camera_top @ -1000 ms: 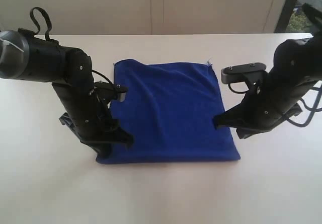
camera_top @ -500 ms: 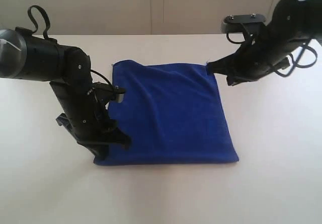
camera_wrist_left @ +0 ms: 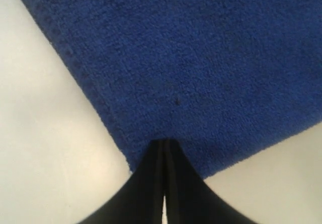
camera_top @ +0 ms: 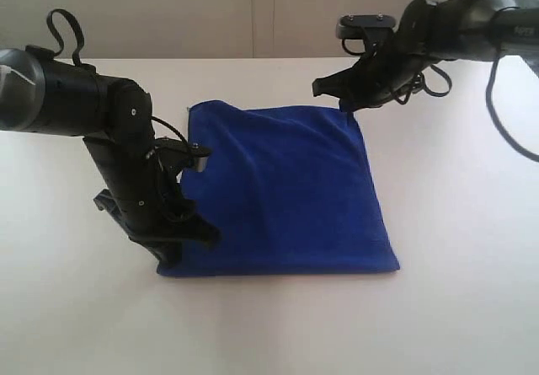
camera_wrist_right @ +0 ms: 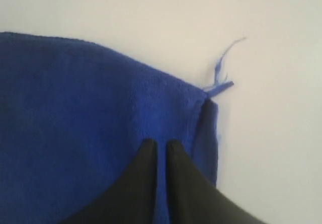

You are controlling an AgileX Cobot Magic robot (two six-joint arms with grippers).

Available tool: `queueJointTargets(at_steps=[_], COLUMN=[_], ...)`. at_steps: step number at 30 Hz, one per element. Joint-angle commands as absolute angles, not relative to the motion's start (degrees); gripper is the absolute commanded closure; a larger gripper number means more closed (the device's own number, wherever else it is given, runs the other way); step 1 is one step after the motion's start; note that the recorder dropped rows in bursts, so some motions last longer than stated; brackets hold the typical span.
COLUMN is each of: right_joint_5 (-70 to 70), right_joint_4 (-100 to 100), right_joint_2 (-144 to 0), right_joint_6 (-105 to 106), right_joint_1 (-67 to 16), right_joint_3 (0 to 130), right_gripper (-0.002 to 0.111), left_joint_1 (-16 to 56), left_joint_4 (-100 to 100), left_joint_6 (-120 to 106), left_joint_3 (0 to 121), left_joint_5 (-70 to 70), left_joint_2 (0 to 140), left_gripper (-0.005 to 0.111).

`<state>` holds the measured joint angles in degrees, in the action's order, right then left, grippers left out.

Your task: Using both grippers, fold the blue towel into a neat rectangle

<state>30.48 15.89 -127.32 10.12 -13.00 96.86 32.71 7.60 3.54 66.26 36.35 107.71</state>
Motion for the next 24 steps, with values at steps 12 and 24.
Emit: queueJointTargets(at_steps=[12, 24], right_joint_5=[23.08, 23.11], right_joint_4=[16.03, 19.95], right_joint_2=[-134.72, -134.83], right_joint_6=[10.21, 10.21], right_joint_1=[-10.84, -10.84], right_joint_3=[102.15, 102.24], right_gripper=[0.093, 0.079], left_joint_1=[32.70, 32.70], left_joint_4=[7.60, 7.71], left_joint_6=[4.07, 4.26], left_joint_3=[65.72, 65.72], left_joint_5=[37.20, 36.96], left_joint_2=[107.02, 107.02], left_gripper=[0.107, 0.107])
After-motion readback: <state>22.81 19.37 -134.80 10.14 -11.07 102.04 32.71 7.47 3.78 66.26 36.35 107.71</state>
